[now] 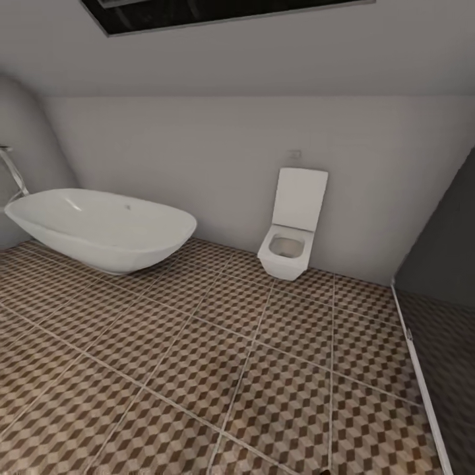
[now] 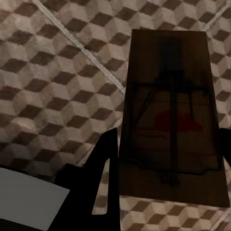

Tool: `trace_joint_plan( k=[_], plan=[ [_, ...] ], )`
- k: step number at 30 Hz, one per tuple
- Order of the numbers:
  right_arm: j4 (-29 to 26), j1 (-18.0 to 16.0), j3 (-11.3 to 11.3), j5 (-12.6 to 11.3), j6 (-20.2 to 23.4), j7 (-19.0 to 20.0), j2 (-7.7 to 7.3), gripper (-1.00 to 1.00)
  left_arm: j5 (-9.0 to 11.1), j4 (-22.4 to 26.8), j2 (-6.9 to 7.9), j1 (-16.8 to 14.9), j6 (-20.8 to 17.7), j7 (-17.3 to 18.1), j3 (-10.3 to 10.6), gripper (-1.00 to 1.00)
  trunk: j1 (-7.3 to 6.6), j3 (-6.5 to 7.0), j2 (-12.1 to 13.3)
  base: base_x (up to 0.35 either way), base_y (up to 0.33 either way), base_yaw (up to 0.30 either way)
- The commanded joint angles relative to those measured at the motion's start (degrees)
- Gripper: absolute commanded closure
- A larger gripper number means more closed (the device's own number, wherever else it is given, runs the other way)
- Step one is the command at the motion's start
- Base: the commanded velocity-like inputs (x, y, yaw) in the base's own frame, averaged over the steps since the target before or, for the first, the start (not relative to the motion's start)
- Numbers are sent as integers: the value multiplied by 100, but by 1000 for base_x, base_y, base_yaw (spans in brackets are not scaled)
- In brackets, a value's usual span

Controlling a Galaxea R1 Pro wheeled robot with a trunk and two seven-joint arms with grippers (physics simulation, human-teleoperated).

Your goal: Take the four mousetraps from the cabinet in the bathroom and place them on the bathroom floor. Make sure all four end up on the same floor surface, and ensure that at least two of them are either under or directly next to the same bathroom sink.

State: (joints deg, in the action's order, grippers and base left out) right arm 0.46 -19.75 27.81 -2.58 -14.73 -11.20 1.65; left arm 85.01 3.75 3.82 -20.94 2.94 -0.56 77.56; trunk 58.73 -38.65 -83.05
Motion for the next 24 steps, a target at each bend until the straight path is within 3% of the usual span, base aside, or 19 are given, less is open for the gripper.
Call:
trace_joint_plan(
  k=[1,24],
  plan=[
    [7,-3,40,-40,-21,1,2,100,42,12,4,-4,13,-23,49,100,0,-5,-2,0,0,289],
    [7,-3,40,-41,-21,-6,2,100,42,12,4,-2,13,-23,43,100,0,-5,-2,0,0,289]
  ],
)
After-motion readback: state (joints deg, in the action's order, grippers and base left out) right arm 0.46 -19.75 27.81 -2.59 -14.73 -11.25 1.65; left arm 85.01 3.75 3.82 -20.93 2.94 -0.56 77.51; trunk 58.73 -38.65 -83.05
